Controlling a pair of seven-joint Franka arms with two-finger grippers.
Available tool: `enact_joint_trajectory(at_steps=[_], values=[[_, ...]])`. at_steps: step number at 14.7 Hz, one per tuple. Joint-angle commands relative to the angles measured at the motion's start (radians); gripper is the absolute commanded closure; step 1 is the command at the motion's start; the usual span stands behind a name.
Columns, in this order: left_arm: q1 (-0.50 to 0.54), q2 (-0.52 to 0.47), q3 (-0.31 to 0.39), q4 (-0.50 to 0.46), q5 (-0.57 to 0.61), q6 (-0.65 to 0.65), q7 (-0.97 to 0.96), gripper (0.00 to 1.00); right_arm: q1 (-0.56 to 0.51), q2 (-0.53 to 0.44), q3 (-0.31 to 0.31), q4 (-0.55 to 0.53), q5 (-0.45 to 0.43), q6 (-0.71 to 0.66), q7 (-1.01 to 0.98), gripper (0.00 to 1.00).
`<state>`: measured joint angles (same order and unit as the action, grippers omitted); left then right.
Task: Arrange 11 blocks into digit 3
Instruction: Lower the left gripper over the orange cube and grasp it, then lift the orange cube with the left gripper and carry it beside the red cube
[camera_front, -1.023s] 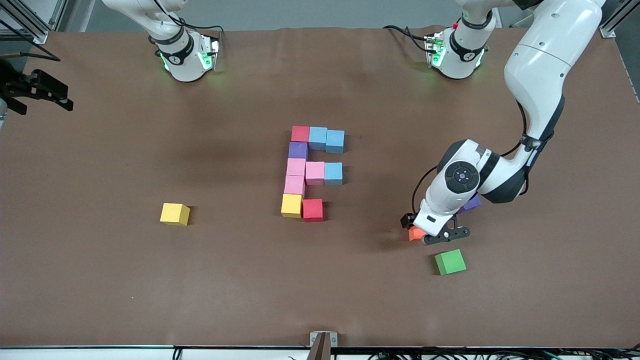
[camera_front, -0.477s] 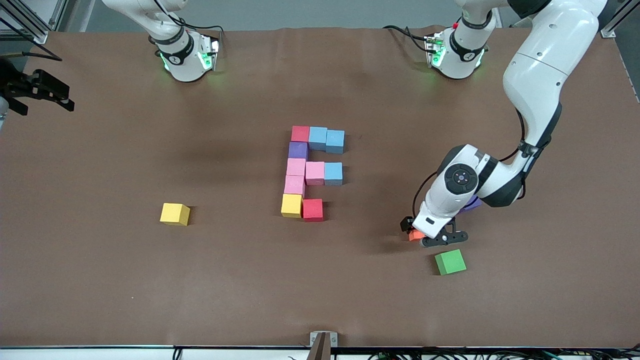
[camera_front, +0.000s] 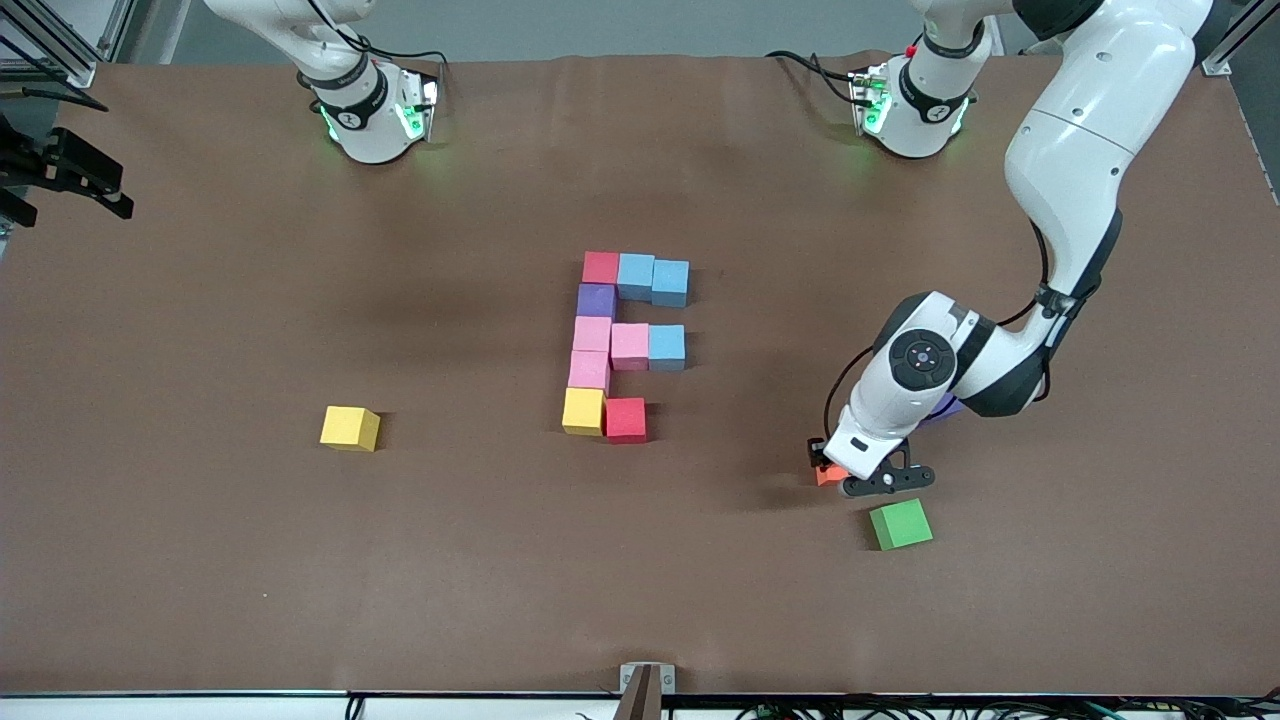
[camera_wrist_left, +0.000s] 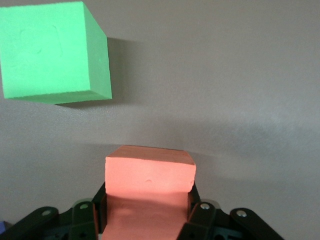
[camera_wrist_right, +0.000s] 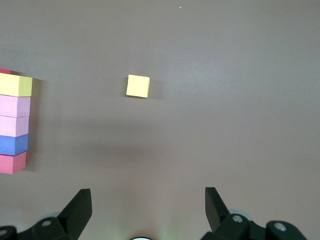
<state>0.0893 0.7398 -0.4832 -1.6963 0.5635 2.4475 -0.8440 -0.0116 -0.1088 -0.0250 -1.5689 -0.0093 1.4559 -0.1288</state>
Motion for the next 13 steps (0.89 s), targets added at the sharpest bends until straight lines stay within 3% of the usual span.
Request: enact_joint_trajectory(at_steps=[1,13], values=[[-0.023,0.012,0.000,0.044,-0.017,-0.007,-0.137,0.61,-0.011,0.006,0.008,0.016,-0.008,-0.015,-0.003,0.00],[-0.209,0.084,0.001,0.233,-0.125,-0.133,-1.120,0.60,-0.018,0.003,0.004,0.010,0.015,-0.069,0.044,0.00]])
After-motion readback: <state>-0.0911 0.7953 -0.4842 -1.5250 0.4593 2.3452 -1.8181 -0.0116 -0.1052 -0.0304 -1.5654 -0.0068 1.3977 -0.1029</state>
